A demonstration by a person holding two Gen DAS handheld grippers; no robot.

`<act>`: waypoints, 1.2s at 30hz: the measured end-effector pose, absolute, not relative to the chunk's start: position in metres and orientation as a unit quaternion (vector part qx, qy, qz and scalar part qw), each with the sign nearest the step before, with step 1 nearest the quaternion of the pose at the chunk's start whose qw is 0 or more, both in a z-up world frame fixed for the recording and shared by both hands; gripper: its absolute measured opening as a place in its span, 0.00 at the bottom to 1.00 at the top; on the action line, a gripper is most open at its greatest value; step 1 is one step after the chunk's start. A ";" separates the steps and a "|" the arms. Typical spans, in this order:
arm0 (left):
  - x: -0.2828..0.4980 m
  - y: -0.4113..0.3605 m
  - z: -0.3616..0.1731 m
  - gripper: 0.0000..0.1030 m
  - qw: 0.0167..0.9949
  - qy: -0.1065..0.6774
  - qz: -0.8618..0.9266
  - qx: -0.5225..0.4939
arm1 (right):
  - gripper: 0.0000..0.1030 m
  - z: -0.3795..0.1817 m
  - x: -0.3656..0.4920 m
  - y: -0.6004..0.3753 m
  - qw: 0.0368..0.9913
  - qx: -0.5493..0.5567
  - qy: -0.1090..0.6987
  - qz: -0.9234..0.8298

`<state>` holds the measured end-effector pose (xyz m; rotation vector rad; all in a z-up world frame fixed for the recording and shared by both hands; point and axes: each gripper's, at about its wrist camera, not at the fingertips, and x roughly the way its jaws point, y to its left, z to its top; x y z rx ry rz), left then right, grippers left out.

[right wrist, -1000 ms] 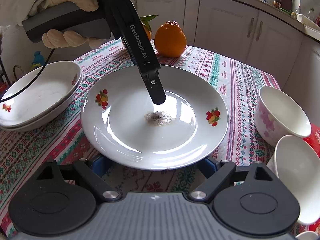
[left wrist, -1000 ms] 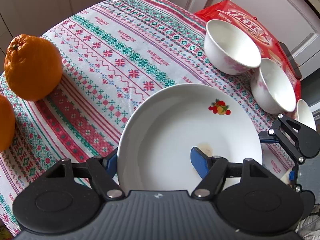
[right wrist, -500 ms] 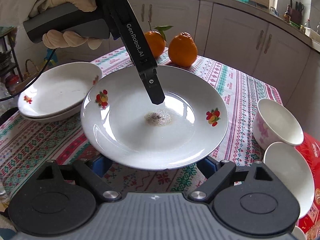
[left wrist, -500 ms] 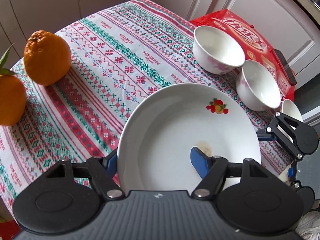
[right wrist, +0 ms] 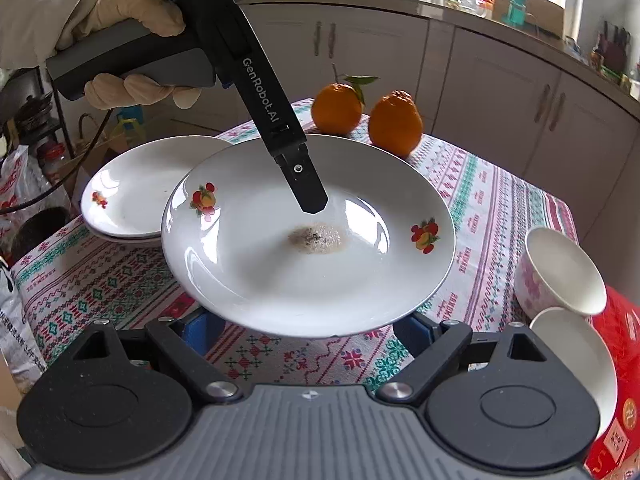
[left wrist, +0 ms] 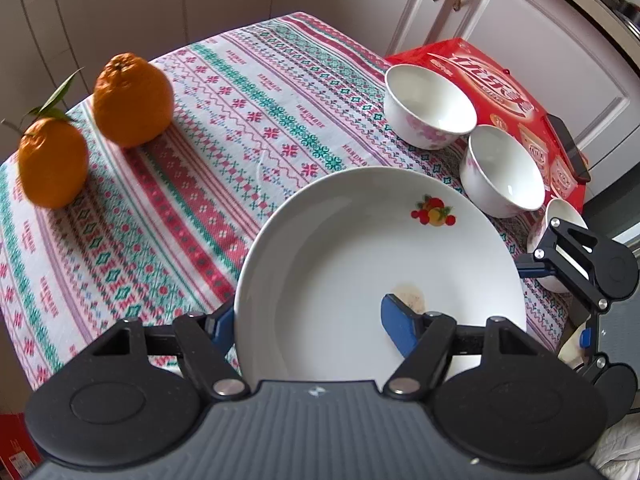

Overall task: Organize plates and bowls
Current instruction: 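Lift the stained plate with the left gripper and carry it toward the plate stack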

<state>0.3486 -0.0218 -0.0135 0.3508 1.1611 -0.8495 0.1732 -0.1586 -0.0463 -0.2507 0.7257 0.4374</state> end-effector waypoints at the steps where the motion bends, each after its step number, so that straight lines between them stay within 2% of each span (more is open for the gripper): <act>1: 0.347 -0.018 -0.013 0.70 0.740 0.529 -0.385 0.155 | 0.90 -0.046 0.173 -0.157 0.903 -0.122 0.351 0.215; 18: 0.331 0.058 -0.004 0.70 0.775 0.529 -0.330 0.107 | 0.90 -0.035 0.181 -0.109 0.887 -0.152 0.334 0.281; 36: 0.322 0.124 -0.029 0.70 0.787 0.543 -0.288 0.063 | 0.90 -0.046 0.191 -0.058 0.863 -0.178 0.342 0.326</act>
